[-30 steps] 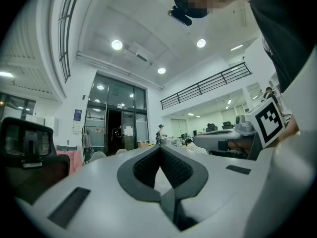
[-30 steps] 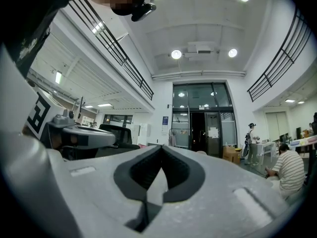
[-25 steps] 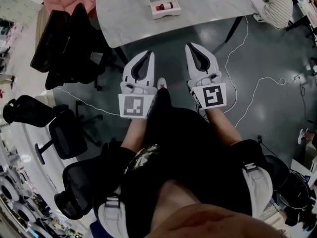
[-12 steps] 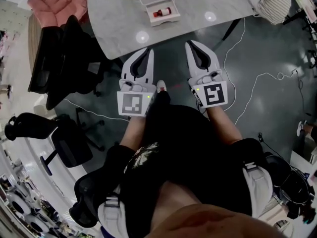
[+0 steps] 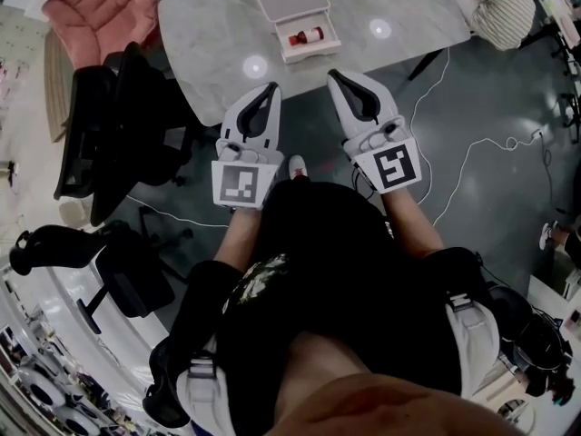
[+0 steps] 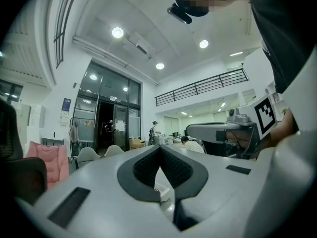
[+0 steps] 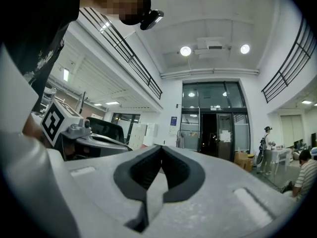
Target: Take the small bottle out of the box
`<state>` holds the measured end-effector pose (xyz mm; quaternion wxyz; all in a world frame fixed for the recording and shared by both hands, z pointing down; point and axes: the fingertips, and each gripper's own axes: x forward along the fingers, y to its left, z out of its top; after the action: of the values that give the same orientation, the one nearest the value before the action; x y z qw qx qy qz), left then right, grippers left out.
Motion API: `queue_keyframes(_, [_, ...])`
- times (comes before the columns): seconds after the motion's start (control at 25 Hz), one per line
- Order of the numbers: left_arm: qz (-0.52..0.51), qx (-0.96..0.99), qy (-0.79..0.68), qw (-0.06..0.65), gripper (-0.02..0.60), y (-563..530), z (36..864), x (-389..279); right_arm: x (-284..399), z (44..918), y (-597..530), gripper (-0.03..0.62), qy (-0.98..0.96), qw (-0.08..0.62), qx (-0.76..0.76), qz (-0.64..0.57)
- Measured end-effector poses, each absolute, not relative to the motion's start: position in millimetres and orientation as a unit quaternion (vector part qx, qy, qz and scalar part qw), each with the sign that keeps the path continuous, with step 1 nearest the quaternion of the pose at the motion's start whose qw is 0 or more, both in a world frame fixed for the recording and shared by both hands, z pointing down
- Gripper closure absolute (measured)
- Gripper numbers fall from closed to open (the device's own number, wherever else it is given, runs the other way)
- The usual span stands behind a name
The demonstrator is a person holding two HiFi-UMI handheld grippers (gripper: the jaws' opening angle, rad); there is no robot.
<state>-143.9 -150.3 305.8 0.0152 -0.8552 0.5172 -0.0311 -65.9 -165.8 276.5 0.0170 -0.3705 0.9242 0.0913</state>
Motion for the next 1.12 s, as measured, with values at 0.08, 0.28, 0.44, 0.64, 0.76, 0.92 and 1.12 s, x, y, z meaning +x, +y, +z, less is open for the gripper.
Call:
queue_keyframes(0.08, [-0.031, -0.858, 0.512, 0.022, 0.571, -161.9, 304.4, -149.9, -76.2, 278.0, -177.8, 0.597, 0.926, 0.013, -0.366, 0.096])
queue_keyframes(0.28, [-0.035, -0.867, 0.497, 0.023, 0.571, -188.2, 310.0, -157.2, -85.0, 290.1, -199.5, 0.595, 0.921, -0.004, -0.375, 0.103])
queue_keyframes(0.44, [-0.037, -0.874, 0.485, 0.017, 0.571, -199.3, 315.6, -151.7, -82.2, 301.7, -207.9, 0.595, 0.921, -0.023, -0.379, 0.089])
queue_keyframes(0.64, [-0.042, -0.877, 0.479, -0.010, 0.571, -218.5, 331.3, -146.7, -86.7, 322.5, -229.3, 0.491, 0.929, -0.042, -0.363, 0.058])
queue_keyframes(0.76, [-0.050, -0.871, 0.488, -0.025, 0.571, -238.2, 343.8, -152.6, -92.5, 337.3, -250.9, 0.491, 0.934, -0.058, -0.348, 0.056])
queue_keyframes(0.92, [-0.064, -0.867, 0.493, -0.036, 0.571, -268.4, 359.7, -154.0, -96.3, 363.0, -286.1, 0.476, 0.942, -0.100, -0.318, 0.040])
queue_keyframes(1.12, [-0.074, -0.862, 0.499, -0.056, 0.571, -308.3, 380.2, -154.7, -109.6, 400.1, -329.3, 0.402, 0.952, -0.170, -0.248, 0.054])
